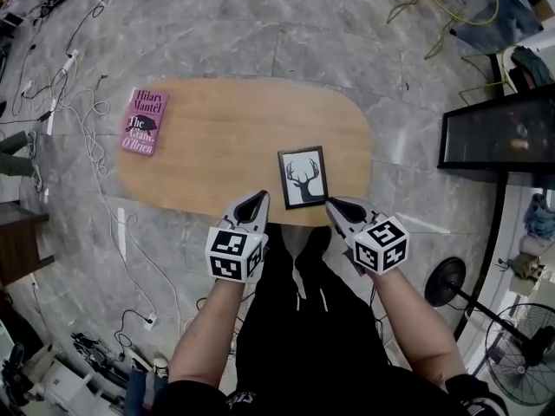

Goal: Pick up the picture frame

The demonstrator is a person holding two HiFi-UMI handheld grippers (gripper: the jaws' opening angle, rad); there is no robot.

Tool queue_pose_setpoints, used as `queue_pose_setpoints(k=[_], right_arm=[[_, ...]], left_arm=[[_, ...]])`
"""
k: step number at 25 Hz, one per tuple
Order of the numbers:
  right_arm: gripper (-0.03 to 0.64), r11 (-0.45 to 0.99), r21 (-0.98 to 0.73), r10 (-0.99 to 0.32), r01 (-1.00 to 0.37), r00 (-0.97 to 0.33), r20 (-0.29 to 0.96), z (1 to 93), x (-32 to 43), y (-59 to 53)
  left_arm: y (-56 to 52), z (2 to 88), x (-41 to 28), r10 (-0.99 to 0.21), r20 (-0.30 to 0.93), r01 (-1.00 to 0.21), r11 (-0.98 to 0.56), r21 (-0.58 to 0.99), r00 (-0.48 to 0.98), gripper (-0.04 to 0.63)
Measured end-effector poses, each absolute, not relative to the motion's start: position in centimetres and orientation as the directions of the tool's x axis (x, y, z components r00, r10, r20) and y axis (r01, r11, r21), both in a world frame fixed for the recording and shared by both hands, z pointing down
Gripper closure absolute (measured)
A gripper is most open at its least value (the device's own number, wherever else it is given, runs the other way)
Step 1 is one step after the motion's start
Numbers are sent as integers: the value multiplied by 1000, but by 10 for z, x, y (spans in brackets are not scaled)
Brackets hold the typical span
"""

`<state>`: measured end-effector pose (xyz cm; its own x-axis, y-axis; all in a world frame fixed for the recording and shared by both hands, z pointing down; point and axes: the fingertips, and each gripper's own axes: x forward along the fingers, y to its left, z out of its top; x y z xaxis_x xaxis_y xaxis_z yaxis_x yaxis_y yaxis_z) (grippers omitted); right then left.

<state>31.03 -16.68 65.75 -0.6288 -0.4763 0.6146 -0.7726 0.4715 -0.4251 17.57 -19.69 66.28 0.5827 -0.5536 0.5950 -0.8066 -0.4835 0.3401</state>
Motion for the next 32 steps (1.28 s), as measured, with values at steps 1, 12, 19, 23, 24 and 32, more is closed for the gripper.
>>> queue_pose_setpoints(k=[1,12,19,23,24,32], right_arm=[[601,477,-418,-466,-774,-625,626,666,304,-169],[566,503,-375,-303,-779,-565,767,784,230,-179],[529,484,-339,-231,-807,-492,839,864,205,-183],[488,446,-341,-174,-827,-454,874,904,205,-180],[476,431,-335,-170,-838,-440,882,912,207,-180],[448,408,-261,-182,-875,-358,916,950,208,-178]], left_arm=[[-196,670,171,-550,599,-807,-480,343,582,584],[-197,733,106,-536,642,-834,-411,370,549,584],[-200,775,83,-513,670,-840,-398,368,537,584],[-194,789,83,-491,677,-831,-406,380,549,584],[-192,792,83,-488,678,-831,-404,383,550,584],[-181,817,79,-456,694,-827,-381,414,557,584]])
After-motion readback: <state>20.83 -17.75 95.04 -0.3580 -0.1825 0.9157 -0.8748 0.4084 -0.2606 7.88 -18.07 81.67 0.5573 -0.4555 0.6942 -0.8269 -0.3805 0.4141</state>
